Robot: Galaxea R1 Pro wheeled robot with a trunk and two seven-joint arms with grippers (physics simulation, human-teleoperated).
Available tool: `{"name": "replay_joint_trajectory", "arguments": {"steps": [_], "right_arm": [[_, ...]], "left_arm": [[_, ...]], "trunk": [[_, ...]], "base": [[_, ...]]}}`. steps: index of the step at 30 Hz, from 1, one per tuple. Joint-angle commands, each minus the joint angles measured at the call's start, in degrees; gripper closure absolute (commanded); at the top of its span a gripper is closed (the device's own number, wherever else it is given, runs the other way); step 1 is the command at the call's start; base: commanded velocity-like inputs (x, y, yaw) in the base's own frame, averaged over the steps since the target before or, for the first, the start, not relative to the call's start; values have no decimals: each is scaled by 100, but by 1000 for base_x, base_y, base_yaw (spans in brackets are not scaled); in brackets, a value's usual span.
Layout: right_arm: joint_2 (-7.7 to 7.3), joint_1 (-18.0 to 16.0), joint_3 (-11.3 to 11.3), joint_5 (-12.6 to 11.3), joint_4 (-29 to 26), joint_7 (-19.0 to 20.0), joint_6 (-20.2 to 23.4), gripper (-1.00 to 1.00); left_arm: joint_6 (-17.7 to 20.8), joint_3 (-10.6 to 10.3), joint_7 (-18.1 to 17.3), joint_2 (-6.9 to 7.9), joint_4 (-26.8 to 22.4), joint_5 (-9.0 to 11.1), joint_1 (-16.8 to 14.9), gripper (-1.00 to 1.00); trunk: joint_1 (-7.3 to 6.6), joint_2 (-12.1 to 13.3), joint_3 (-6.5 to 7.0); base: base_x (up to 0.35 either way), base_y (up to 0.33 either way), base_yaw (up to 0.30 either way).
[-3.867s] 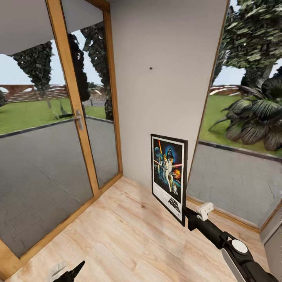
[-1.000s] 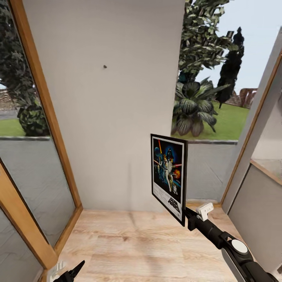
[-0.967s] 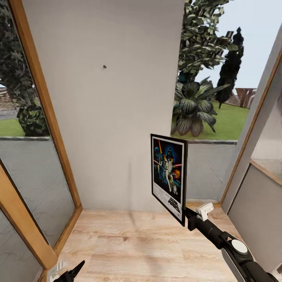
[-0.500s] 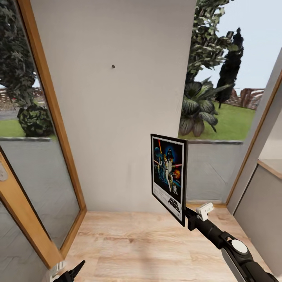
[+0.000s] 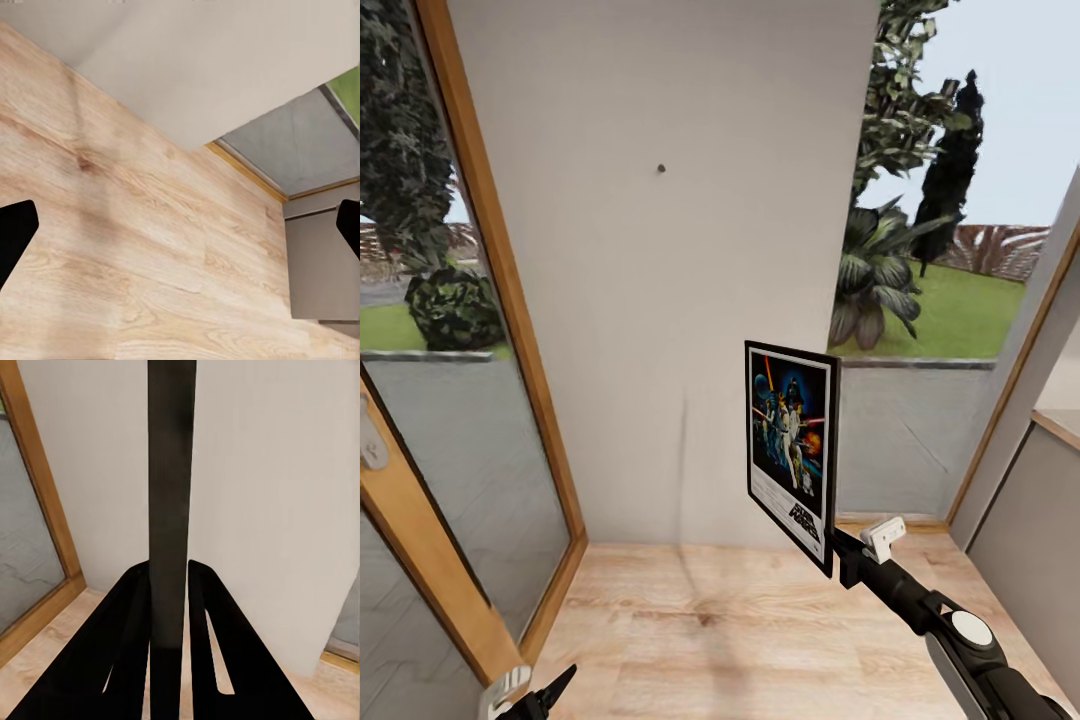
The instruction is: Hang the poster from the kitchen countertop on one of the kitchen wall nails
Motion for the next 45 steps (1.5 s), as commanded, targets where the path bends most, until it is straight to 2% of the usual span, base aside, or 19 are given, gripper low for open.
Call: {"name": "replay_joint_trajectory", "arguments": {"steps": [1,8,16,25,45], "right_arm": [[-4,-6,7,-67,2,19,12,100],[-7,-6,12,-67,3,19,15,100],[-6,-6,16,-67,4,19,20,100],[-3,-6,16,-67,4,19,16,100],[-8,-6,16,-67,5,19,6,100]], "left_arm": [[-39,-49,-10,6,1,44,-8,-100],[-43,-49,-11,6,1,44,-8,-100],[-44,-42,-14,6,1,44,-8,-100],[-44,-34,-16,13,1,44,-8,-100],[-44,-32,-16,12,1,44,-8,-100]], "trunk": [[6,-13,-13],[6,-13,-11],[6,-13,9],[6,-13,12],[6,-13,13]], "base": [[243,3,0],[272,1,-44],[41,0,-244],[59,0,-44],[319,0,-1]]}}
